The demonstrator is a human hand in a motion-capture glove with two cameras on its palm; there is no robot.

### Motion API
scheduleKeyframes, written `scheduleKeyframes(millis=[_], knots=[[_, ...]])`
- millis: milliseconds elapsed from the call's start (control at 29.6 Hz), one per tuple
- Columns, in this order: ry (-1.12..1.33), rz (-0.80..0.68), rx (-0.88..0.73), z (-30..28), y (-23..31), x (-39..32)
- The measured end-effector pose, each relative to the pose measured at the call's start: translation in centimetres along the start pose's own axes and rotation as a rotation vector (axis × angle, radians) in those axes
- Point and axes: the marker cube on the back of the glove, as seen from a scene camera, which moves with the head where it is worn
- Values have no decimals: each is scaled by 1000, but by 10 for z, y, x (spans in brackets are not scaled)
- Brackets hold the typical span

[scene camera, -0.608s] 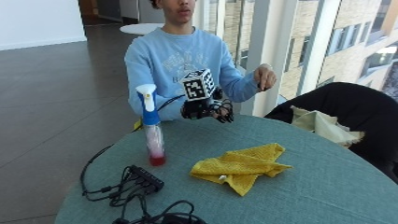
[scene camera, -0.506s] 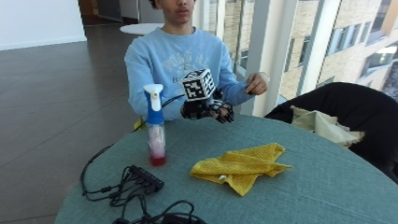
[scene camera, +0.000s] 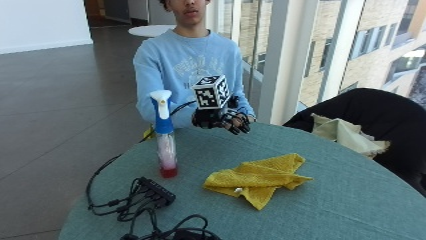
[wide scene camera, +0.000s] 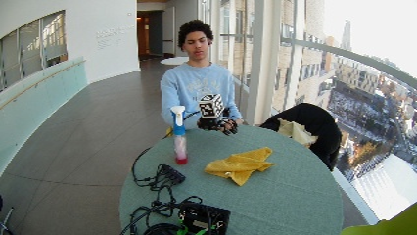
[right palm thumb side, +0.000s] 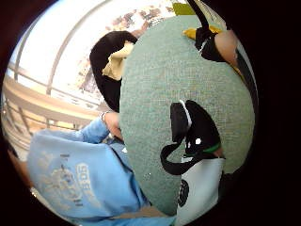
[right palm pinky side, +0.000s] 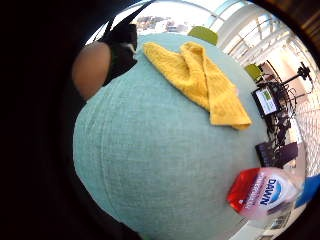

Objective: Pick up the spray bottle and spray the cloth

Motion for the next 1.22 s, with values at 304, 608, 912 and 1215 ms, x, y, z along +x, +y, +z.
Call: scheduleKeyframes(millis=[304, 608, 912, 1215], knots=[[7, 12, -7, -4, 9, 1], [-17, 55, -5, -13, 37, 5], [-11, 142, 13, -23, 112, 12], [-89, 304, 148, -47, 184, 43]])
